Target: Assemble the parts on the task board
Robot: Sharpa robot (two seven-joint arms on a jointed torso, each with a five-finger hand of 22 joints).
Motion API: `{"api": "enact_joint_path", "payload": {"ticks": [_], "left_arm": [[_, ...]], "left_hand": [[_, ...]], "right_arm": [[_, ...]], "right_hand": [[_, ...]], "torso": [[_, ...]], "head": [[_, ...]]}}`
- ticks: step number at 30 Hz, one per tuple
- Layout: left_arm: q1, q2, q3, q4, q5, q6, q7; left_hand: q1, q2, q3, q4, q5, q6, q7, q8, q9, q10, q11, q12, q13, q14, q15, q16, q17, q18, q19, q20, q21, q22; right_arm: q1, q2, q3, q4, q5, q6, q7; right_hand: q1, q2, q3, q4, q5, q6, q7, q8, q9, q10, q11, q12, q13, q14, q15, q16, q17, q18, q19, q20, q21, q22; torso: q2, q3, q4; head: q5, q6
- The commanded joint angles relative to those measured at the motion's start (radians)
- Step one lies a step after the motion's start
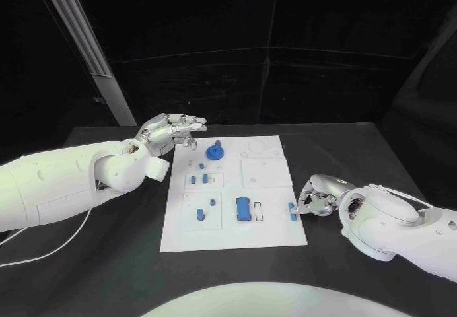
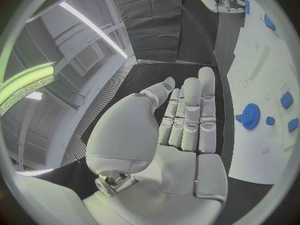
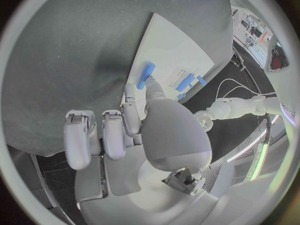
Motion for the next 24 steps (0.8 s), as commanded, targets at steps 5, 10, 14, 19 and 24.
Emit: {"api": "enact_joint_path", "payload": {"ticks": [5, 10, 14, 19, 24], "left_arm": [[0.001, 0.000, 0.001, -0.004, -0.001, 0.011, -0.001], [0.001, 0.001, 0.001, -0.007, -0.001, 0.010, -0.003], [0.001, 0.001, 0.001, -0.008, -0.001, 0.010, -0.004], [0.001, 0.002, 0.001, -0.008, -0.001, 0.011, -0.005], [0.001, 0.001, 0.001, -0.006, -0.001, 0.011, -0.006]], "left_hand": [[0.003, 0.010, -0.006, -0.002, 0.004, -0.004, -0.002, 0.006, -0.001, -0.008, 0.000, 0.005, -0.001, -0.006, 0.002, 0.001, -0.002, 0.007, -0.001, 0.005, -0.005, -0.002], [0.003, 0.010, -0.006, -0.002, 0.004, -0.004, -0.002, 0.006, -0.001, -0.008, 0.000, 0.005, -0.001, -0.006, 0.002, 0.001, -0.002, 0.007, -0.001, 0.005, -0.005, -0.002], [0.003, 0.010, -0.006, -0.002, 0.004, -0.004, -0.002, 0.006, -0.001, -0.008, 0.000, 0.005, -0.001, -0.006, 0.002, 0.001, -0.002, 0.007, -0.001, 0.005, -0.005, -0.002], [0.003, 0.010, -0.006, -0.002, 0.004, -0.004, -0.002, 0.006, -0.001, -0.008, 0.000, 0.005, -0.001, -0.006, 0.002, 0.001, -0.002, 0.007, -0.001, 0.005, -0.005, -0.002], [0.003, 0.010, -0.006, -0.002, 0.004, -0.004, -0.002, 0.006, -0.001, -0.008, 0.000, 0.005, -0.001, -0.006, 0.002, 0.001, -0.002, 0.007, -0.001, 0.005, -0.005, -0.002]], "right_arm": [[-0.001, 0.005, 0.000, 0.010, -0.021, -0.019, 0.012], [-0.002, 0.010, 0.000, 0.010, -0.023, -0.015, 0.014], [-0.002, 0.018, 0.000, 0.009, -0.025, 0.003, 0.010], [-0.004, 0.034, 0.000, 0.004, -0.034, 0.031, 0.000], [-0.006, 0.048, 0.000, -0.004, -0.057, 0.069, -0.019]], "right_hand": [[0.010, 0.005, -0.005, -0.003, 0.008, -0.008, 0.000, 0.009, 0.011, 0.006, -0.005, 0.011, 0.024, 0.076, -0.006, 0.007, 0.139, -0.007, 0.107, -0.008, 0.006, 0.263], [0.009, 0.007, -0.008, 0.000, 0.011, -0.008, -0.001, 0.011, 0.014, 0.006, -0.005, 0.011, 0.024, 0.076, -0.007, 0.007, 0.139, -0.007, 0.107, -0.008, 0.006, 0.263], [0.009, 0.007, -0.010, 0.001, 0.011, -0.008, -0.001, 0.012, 0.016, 0.005, -0.005, 0.010, 0.023, 0.076, -0.007, 0.007, 0.139, -0.007, 0.107, -0.008, 0.006, 0.263], [0.015, 0.007, -0.012, -0.001, 0.009, -0.012, -0.001, 0.013, 0.021, 0.004, -0.005, 0.009, 0.022, 0.076, -0.007, 0.007, 0.139, -0.007, 0.107, -0.009, 0.006, 0.263], [0.025, 0.010, -0.014, -0.004, 0.011, -0.019, 0.000, 0.013, 0.026, 0.001, -0.005, 0.005, 0.019, 0.076, -0.007, 0.007, 0.138, -0.007, 0.107, -0.009, 0.006, 0.263]], "torso": [[-0.001, -0.0008, -0.0016], [-0.001, -0.0010, 0.0000], [0.000, -0.0003, -0.0002], [0.000, -0.0009, -0.0004], [0.001, -0.0010, 0.0004]], "head": [[0.004, -0.003], [0.004, -0.002], [0.004, -0.003], [0.005, -0.002], [0.005, -0.003]]}}
